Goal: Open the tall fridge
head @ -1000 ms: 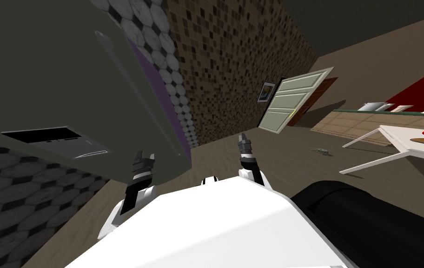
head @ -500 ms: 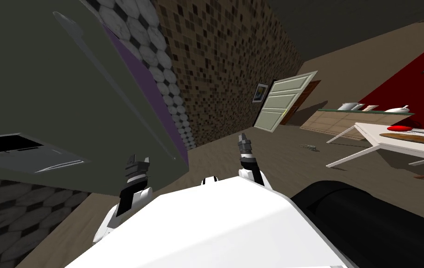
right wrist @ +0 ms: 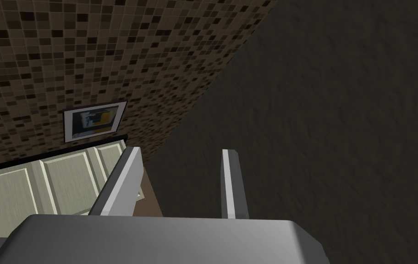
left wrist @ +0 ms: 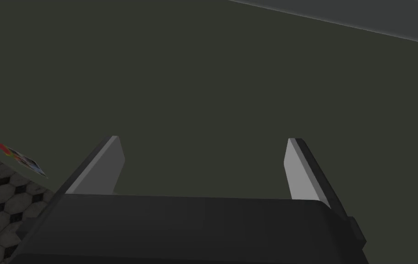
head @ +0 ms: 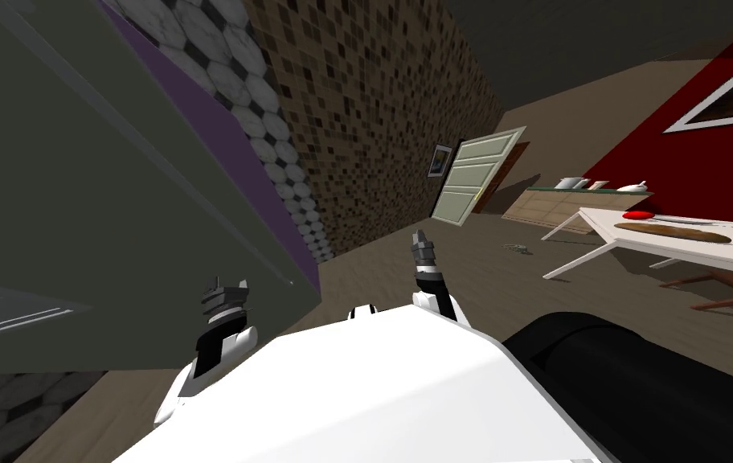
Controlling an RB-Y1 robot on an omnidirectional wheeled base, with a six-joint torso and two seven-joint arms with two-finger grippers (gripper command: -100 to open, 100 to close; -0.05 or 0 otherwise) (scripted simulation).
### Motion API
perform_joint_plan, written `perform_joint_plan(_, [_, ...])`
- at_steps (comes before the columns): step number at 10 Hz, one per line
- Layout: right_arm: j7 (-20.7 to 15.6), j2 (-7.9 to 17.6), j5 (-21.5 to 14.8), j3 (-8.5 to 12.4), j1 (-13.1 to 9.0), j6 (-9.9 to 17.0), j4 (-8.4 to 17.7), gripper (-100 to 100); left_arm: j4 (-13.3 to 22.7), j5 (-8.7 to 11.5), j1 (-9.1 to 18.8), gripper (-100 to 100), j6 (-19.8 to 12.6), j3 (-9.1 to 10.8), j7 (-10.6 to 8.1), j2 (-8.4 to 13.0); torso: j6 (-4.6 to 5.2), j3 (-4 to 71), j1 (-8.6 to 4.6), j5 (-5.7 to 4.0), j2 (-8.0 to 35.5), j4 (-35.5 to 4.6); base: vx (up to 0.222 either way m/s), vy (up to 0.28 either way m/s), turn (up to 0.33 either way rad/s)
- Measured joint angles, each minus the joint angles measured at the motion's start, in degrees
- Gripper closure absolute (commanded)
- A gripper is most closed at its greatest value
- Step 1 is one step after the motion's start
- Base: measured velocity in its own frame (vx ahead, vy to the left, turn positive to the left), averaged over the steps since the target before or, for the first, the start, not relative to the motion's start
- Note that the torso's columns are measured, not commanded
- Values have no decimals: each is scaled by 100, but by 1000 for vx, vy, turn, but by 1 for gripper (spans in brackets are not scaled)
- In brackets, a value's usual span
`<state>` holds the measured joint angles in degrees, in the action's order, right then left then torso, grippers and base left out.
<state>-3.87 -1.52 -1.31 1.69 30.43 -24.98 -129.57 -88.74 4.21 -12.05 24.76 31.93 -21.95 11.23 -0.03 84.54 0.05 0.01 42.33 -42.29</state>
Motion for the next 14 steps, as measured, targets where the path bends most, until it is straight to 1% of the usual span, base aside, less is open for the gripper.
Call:
perform_joint_plan(1, [0, 0, 0, 0, 0, 0, 0, 0, 174, 6, 77, -100, 19, 100, -53, 5, 3, -2, 0, 0, 2, -1, 58, -15, -181])
perform_joint_plan(2, [0, 0, 0, 0, -1, 0, 0, 0, 334, 3, 152, -100, 24, 226, -113, -45, 5, 0, -6, -1, -2, 0, 83, -15, -160])
perform_joint_plan(4, [0, 0, 0, 0, 0, 0, 0, 0, 578, 38, 218, -100, -39, 517, -331, -77, 2, 9, -3, -1, -15, 4, 92, -6, -148])
perform_joint_plan(7, [0, 0, 0, 0, 0, 0, 0, 0, 974, 47, 450, -100, -138, 939, -554, -303, 2, 1, -7, -2, -2, 0, 82, -19, -139])
perform_joint_plan(8, [0, 0, 0, 0, 0, 0, 0, 0, 1057, 59, 486, -100, -200, 1072, -643, -390, 2, 1, -7, -2, -2, 0, 53, -13, -41])
perform_joint_plan(10, [0, 0, 0, 0, -1, 0, 0, 0, 1366, 69, 608, -100, -133, 1230, -732, -459, 14, -2, 2, 9, -2, 2, 38, 2, -76])
perform_joint_plan(11, [0, 0, 0, 0, -1, 0, 0, 0, 1308, 73, 592, -100, -188, 1343, -785, -631, 34, 5, -3, 22, -18, 10, 22, 5, -36])
perform_joint_plan(12, [0, 0, 0, 0, -1, 0, 0, 0, 1386, 82, 631, -100, -210, 1398, -825, -652, 40, 14, 1, 26, -34, 15, 18, 6, -38])
perform_joint_plan(13, [0, 0, 0, 0, -1, 0, 0, 0, 1415, 85, 645, -100, -216, 1469, -857, -782, 49, 20, -1, 34, -45, 21, 23, 4, -15])
perform_joint_plan(14, [0, 0, 0, 0, 0, 0, 0, 0, 1439, 90, 647, -100, -220, 1503, -888, -832, 52, 24, 1, 37, -54, 23, 27, -11, -76])
